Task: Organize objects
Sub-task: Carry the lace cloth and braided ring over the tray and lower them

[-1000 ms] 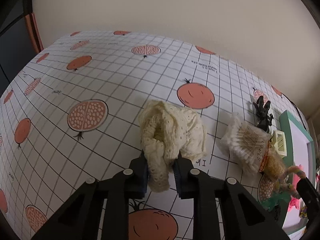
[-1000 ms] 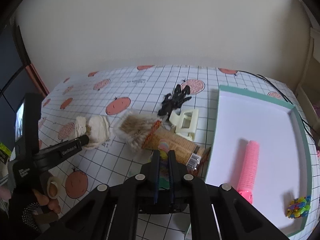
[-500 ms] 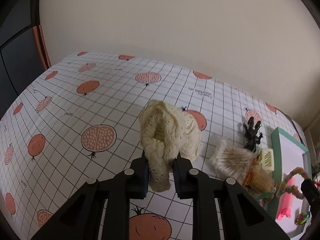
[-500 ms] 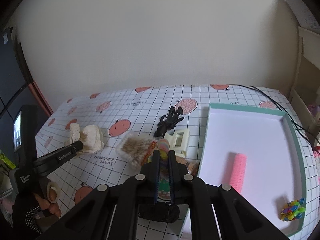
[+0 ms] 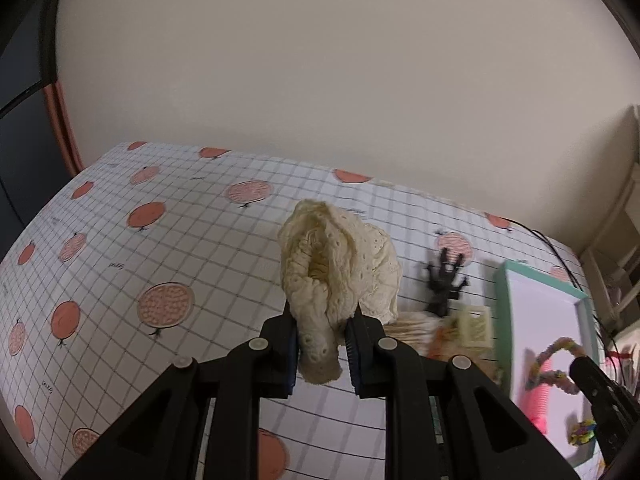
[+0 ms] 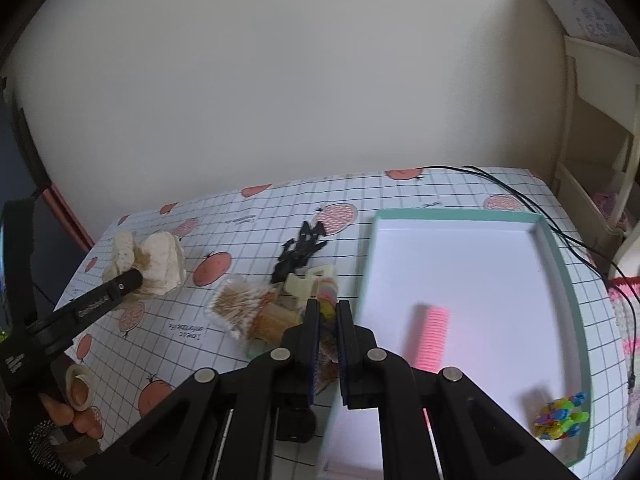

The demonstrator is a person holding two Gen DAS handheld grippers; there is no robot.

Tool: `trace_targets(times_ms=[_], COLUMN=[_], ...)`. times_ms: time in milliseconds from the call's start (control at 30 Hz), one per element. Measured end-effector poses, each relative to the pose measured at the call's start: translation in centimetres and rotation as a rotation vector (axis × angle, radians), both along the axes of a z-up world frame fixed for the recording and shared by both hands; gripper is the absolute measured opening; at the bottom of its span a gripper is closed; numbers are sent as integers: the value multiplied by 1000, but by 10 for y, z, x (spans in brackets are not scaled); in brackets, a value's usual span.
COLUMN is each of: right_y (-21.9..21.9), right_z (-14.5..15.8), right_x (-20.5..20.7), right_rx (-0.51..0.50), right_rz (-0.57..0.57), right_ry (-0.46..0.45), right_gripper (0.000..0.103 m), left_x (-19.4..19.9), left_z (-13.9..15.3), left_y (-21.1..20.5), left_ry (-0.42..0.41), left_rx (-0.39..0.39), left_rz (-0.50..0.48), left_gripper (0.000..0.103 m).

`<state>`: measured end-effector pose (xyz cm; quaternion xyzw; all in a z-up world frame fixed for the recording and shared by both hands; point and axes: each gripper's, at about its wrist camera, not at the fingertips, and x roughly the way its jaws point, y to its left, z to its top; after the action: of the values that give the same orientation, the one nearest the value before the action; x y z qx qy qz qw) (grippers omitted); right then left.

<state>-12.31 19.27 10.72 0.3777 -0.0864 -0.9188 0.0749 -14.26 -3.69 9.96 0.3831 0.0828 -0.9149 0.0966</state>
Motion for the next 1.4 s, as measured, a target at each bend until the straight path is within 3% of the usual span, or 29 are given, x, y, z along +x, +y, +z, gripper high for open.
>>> trace_targets(times_ms=[333,1033,1400], right_y=[46,128,151], right_z=[-4,-25,-33], right_x=[4,7,11], right_rx=[2,45,54], right_rz=[-86,-279,-337], right_ry=[-25,-99,-127], right_gripper=[8,9,9], left_x=[-6,-11,-11], left_z=[10,-12,-25], left_y=[71,194,217], left_ry=[17,-60,-88], left_rx=[1,20,33], left_rz=[-149,-400,-423], left_gripper=[21,22,23])
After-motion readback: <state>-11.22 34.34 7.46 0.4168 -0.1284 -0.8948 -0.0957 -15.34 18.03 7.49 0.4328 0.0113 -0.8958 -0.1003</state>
